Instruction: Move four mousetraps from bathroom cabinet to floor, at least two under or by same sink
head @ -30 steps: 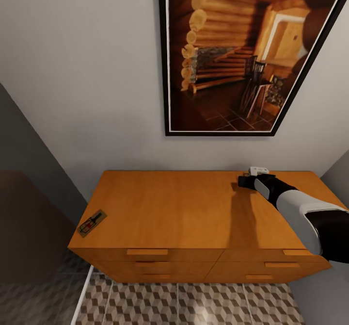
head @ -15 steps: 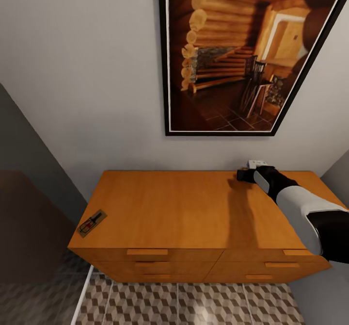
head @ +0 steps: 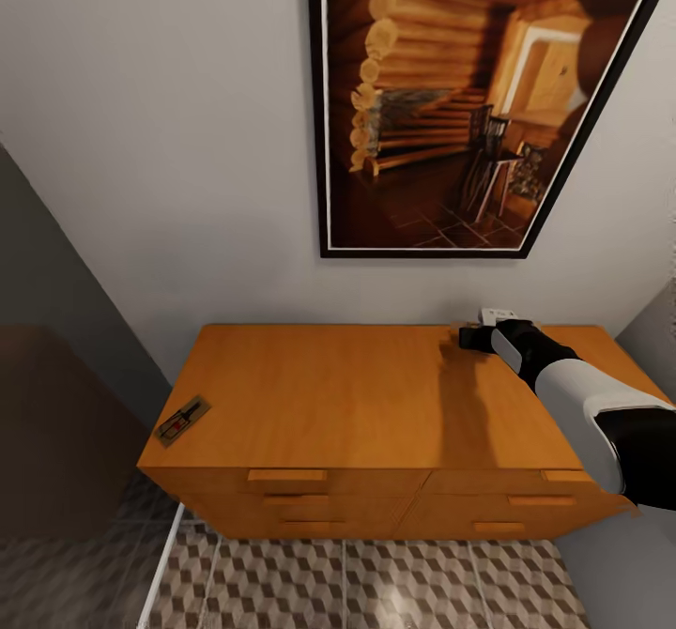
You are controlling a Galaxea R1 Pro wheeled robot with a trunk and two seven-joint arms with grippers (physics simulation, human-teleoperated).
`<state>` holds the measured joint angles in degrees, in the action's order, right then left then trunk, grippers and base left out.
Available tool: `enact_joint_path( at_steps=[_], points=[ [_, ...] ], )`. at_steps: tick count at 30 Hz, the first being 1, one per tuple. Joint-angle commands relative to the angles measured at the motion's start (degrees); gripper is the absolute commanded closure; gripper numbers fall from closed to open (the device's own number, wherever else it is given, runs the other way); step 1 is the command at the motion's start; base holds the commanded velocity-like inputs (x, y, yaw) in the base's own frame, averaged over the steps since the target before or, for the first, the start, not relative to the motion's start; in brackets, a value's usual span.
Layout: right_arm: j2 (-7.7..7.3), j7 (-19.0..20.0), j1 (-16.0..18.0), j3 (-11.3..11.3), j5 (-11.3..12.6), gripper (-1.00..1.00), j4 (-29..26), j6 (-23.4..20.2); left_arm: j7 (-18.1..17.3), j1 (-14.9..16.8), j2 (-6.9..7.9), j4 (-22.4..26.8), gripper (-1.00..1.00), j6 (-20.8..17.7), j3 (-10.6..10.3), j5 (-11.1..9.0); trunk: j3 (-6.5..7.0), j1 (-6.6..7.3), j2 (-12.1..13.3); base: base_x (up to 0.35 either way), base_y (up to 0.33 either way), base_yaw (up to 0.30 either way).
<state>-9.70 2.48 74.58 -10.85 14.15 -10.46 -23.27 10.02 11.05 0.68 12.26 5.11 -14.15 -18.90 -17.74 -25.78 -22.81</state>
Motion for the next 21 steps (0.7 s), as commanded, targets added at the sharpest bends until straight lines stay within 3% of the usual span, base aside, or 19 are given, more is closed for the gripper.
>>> enact_joint_path(
  at_steps=[1,21],
  points=[
    [-0.05,0.24,0.04,-0.45,0.53,1.00,-0.08,-0.28,0.26,0.03,0.03,-0.07,-1.00,0.17,-0.47,-0.52,-0.10,0.00,-0.11,-0.289,0.000,0.000],
    [-0.05,0.18,0.04,-0.49,0.51,1.00,0.02,-0.19,0.26,0.02,0.03,-0.22,-1.00,0.17,-0.45,-0.52,-0.10,0.00,-0.11,-0.328,0.000,0.000]
  ],
)
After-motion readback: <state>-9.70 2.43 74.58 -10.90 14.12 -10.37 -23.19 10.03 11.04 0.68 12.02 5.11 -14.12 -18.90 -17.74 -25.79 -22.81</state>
